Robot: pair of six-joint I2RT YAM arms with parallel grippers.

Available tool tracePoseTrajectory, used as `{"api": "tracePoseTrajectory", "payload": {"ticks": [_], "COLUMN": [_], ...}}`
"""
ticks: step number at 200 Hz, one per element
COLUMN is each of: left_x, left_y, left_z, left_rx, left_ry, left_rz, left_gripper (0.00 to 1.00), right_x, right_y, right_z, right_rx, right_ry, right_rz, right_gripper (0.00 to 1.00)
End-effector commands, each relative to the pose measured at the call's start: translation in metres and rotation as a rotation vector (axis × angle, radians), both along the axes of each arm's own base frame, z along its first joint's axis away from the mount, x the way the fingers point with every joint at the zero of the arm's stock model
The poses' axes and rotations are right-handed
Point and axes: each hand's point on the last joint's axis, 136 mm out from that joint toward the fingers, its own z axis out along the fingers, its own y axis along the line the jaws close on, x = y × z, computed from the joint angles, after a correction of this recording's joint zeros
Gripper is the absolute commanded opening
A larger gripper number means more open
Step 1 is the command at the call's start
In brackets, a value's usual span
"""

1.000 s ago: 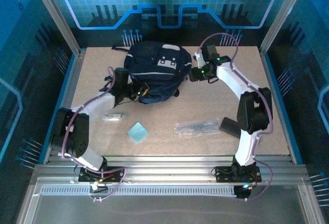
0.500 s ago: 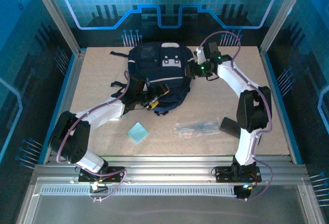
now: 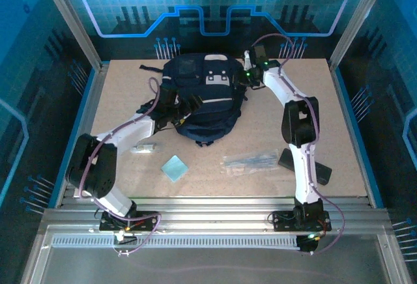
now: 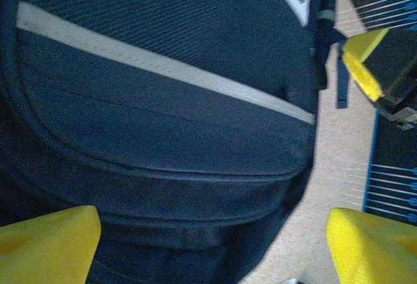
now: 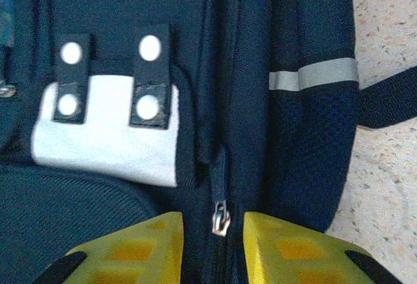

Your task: Pack the student bag

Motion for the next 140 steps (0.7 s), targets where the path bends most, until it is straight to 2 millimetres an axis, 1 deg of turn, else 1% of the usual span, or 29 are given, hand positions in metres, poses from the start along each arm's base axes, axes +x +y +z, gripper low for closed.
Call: {"api": "tracePoseTrajectory", "payload": {"ticks": [1, 21, 27, 36, 52, 71, 80, 90, 94, 103, 111, 116, 127, 140], "left_x": [0.004, 0.001, 0.001, -0.001, -0.002, -0.003, -0.003, -0.002, -0.002, 0.0, 0.003, 0.004, 0.01, 0.017], "left_y": [0.004, 0.01, 0.012, 0.015, 0.018, 0.022, 0.024, 0.028, 0.03, 0.034, 0.039, 0.041, 0.047, 0.052], "left_z": [-0.015, -0.031, -0.033, -0.037, -0.04, -0.042, -0.043, -0.045, -0.046, -0.049, -0.052, -0.055, -0.059, -0.063], "left_rx": [0.015, -0.031, -0.042, -0.049, -0.047, -0.053, -0.051, -0.047, -0.044, -0.041, -0.037, -0.03, -0.021, -0.01], "left_ry": [0.019, 0.057, 0.064, 0.07, 0.078, 0.086, 0.089, 0.089, 0.091, 0.094, 0.097, 0.099, 0.1, 0.099], "left_rz": [-0.001, 0.03, 0.038, 0.047, 0.052, 0.058, 0.061, 0.07, 0.074, 0.082, 0.091, 0.095, 0.106, 0.119], "left_gripper": [0.9, 0.9, 0.9, 0.9, 0.9, 0.9, 0.9, 0.9, 0.9, 0.9, 0.9, 0.9, 0.9, 0.9], "right_x": [-0.001, 0.0, 0.0, -0.001, -0.004, -0.009, -0.012, -0.017, -0.019, -0.024, -0.026, -0.027, -0.03, -0.031], "right_y": [0.007, 0.017, 0.02, 0.026, 0.031, 0.022, 0.018, 0.014, 0.012, 0.011, 0.012, 0.012, 0.014, 0.015], "right_z": [-0.023, -0.037, -0.039, -0.048, -0.06, -0.075, -0.083, -0.092, -0.095, -0.103, -0.104, -0.103, -0.095, -0.076], "right_rx": [-0.039, -0.03, -0.035, -0.047, -0.07, -0.146, -0.159, -0.16, -0.154, -0.13, -0.106, -0.097, -0.079, -0.048], "right_ry": [0.062, 0.089, 0.094, 0.109, 0.142, 0.181, 0.205, 0.24, 0.256, 0.291, 0.298, 0.298, 0.275, 0.231], "right_rz": [-0.026, -0.001, 0.008, 0.026, 0.038, 0.002, -0.012, -0.029, -0.035, -0.044, -0.04, -0.039, -0.032, -0.032], "right_gripper": [0.3, 0.31, 0.31, 0.31, 0.32, 0.33, 0.37, 0.36, 0.34, 0.23, 0.13, 0.09, 0.0, 0.0]}}
